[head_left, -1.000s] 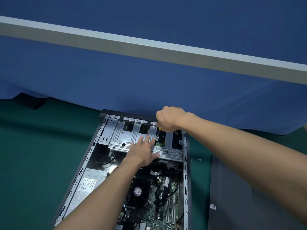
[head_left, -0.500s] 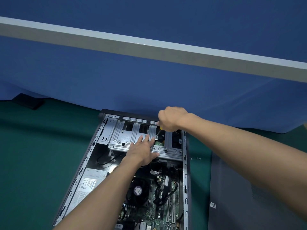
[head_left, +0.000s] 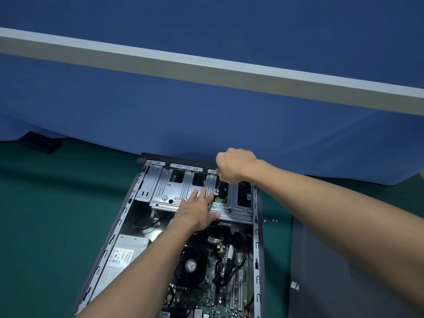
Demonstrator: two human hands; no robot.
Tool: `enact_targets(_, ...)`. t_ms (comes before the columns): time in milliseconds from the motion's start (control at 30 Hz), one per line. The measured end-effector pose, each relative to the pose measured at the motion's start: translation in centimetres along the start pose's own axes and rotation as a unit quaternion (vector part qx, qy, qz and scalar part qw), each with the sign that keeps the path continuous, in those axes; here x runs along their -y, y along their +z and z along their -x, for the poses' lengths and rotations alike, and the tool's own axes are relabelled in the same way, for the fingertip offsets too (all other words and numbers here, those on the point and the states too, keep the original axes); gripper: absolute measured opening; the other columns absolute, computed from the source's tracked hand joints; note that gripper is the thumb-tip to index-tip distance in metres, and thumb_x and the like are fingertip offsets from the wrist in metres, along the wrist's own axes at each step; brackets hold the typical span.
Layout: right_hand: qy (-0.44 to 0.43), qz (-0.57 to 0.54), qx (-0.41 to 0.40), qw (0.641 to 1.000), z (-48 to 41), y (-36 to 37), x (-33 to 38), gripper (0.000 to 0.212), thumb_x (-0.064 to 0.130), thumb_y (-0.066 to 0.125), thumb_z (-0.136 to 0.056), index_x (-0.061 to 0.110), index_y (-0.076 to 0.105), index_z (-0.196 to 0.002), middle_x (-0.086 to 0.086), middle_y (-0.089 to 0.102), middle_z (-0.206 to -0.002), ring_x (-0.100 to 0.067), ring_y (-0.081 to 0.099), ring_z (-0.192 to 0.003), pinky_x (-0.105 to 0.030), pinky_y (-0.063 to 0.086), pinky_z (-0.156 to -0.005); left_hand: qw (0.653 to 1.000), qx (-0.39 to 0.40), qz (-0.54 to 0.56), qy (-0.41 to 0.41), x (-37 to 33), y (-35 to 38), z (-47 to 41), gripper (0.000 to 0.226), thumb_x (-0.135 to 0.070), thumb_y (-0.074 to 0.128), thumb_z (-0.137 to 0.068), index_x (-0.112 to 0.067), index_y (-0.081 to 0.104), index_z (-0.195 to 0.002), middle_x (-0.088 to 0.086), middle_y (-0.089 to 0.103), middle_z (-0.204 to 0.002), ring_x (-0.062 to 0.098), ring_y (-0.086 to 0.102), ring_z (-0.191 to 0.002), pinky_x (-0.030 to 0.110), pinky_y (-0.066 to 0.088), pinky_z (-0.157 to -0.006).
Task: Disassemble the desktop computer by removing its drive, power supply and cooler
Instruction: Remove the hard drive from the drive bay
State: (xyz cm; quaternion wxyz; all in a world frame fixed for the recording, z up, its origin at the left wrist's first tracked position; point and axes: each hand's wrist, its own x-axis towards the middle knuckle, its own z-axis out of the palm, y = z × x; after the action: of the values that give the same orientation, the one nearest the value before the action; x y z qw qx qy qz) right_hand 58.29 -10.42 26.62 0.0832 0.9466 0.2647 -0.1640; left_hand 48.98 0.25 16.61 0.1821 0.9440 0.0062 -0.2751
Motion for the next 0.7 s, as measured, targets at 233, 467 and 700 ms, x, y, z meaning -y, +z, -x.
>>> enact_targets(233, -0.062, -0.106, 0.042, 0.991, -0.1, -0.1, -0.2, 0.01, 0.023, 0.054, -0.092, 0.016, 0.051, -0.098, -0.003, 0.054, -0.096, -0.026, 0.053, -0.086, -0.032, 0.04, -0.062, 1.0, -0.004, 0.002, 0.001, 0.1, 0.1, 0.0, 0.074, -0.05, 0.048, -0.098, -0.026, 0.009, -0.156, -0.001, -0.003, -0.164, 0.022, -0.005, -0.15, 0.049, 0.006, -0.12)
enact_targets(467, -0.022, -0.019, 0.007, 1.0, -0.1, -0.1, 0.2, 0.038, 0.029, 0.048, -0.097, 0.017, 0.035, -0.064, -0.001, 0.039, -0.069, -0.028, 0.048, -0.073, -0.032, 0.036, -0.059, 1.0, -0.005, 0.008, 0.0, 0.2, 0.2, -0.3, 0.075, -0.05, 0.048, -0.098, -0.026, 0.008, -0.156, -0.001, -0.004, -0.164, 0.022, -0.006, -0.15, 0.049, 0.006, -0.12)
enact_targets(700, -0.044, -0.058, 0.062, 0.995, 0.1, -1.0, -0.2, 0.013, 0.033, 0.054, -0.093, 0.021, 0.052, -0.087, 0.001, 0.057, -0.09, -0.023, 0.056, -0.086, -0.035, 0.044, -0.065, 1.0, -0.006, 0.008, 0.0, 0.1, 0.1, -0.2, 0.075, -0.05, 0.048, -0.098, -0.026, 0.008, -0.156, 0.0, -0.003, -0.164, 0.022, -0.005, -0.15, 0.049, 0.006, -0.12)
